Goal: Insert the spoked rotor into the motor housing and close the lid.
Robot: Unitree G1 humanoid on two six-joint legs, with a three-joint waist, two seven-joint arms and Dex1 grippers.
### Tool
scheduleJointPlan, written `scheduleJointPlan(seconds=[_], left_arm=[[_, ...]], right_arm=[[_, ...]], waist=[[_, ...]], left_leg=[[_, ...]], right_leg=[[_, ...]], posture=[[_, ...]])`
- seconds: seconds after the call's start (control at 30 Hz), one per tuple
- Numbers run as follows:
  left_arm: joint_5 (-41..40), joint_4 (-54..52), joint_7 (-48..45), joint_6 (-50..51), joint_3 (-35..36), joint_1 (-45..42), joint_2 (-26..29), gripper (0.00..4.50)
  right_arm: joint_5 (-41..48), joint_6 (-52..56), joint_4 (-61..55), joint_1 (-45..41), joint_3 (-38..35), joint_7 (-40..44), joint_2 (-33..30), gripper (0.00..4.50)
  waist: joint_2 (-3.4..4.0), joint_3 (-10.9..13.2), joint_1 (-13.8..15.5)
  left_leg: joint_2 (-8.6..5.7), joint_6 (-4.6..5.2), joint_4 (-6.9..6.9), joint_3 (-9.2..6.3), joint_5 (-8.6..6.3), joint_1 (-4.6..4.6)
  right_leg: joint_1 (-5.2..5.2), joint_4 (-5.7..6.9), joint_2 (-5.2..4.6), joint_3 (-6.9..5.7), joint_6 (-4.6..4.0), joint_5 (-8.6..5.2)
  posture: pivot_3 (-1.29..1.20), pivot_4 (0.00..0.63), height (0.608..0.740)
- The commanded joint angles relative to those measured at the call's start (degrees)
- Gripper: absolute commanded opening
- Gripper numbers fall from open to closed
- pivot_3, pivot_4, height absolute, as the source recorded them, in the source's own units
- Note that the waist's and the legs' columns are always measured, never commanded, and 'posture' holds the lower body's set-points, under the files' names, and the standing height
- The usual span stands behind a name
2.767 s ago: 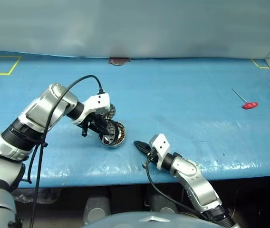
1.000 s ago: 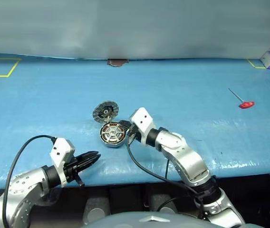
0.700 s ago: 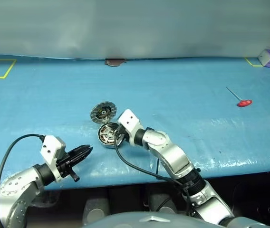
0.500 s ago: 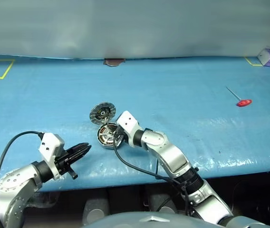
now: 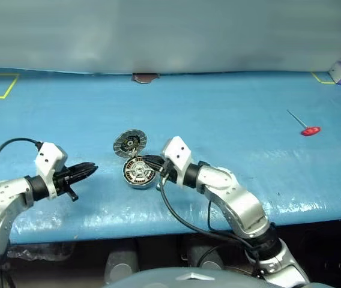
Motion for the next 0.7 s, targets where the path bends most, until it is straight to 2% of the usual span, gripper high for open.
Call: scheduleJointPlan(seconds=[0.03,0.23,0.4,0.6,0.7], left_arm=[[2.3,7.8,-0.9,-3.0,-2.4,-8.2,0.6,0.59],[6.6,23.0,-3.8,-9.7,-9.3,-24.3,-3.3,0.59],[9.8,33.0,-9.4,-15.4,-15.8,-34.8,-8.4,0.59],[10.3,39.1,-15.7,-16.7,-19.2,-41.1,-11.8,0.59],[10.1,39.6,-21.0,-14.3,-21.3,-42.7,-11.3,0.59]], right_arm=[[3.2,-3.3,-3.8,4.8,-3.9,0.7,-1.0,0.0],[-1.5,-16.3,1.2,15.2,-3.7,-0.2,-5.2,0.0],[-4.6,-28.2,8.9,21.0,-3.4,-4.7,-1.4,0.0],[-4.2,-31.1,10.7,21.9,-3.8,-5.7,1.1,0.0],[-5.0,-30.8,10.7,21.6,-3.8,-6.3,1.3,0.0]], waist=[[-0.01,0.0,0.4],[-0.09,0.0,0.8],[-0.14,0.0,0.8],[-0.16,0.0,0.2],[-0.15,0.0,0.2]], left_leg=[[0.0,-0.01,0.0,0.0,-0.01,-0.01],[-0.01,-0.01,0.04,0.02,-0.01,-0.03],[0.0,-0.01,0.04,-0.01,-0.01,-0.04],[-0.01,-0.01,0.09,-0.03,0.0,-0.04],[-0.01,-0.01,0.09,-0.05,0.0,-0.04]], right_leg=[[0.0,0.0,0.0,0.0,0.0,0.0],[0.07,-0.03,0.01,-0.01,0.02,0.0],[0.06,-0.01,0.08,0.01,0.03,0.0],[0.08,0.02,0.12,0.1,0.06,0.02],[0.08,0.04,0.13,0.1,0.06,0.02]], posture=[[0.0,0.15,0.74],[0.0,0.15,0.74],[0.0,0.15,0.74],[0.0,0.15,0.74],[0.0,0.15,0.74]])
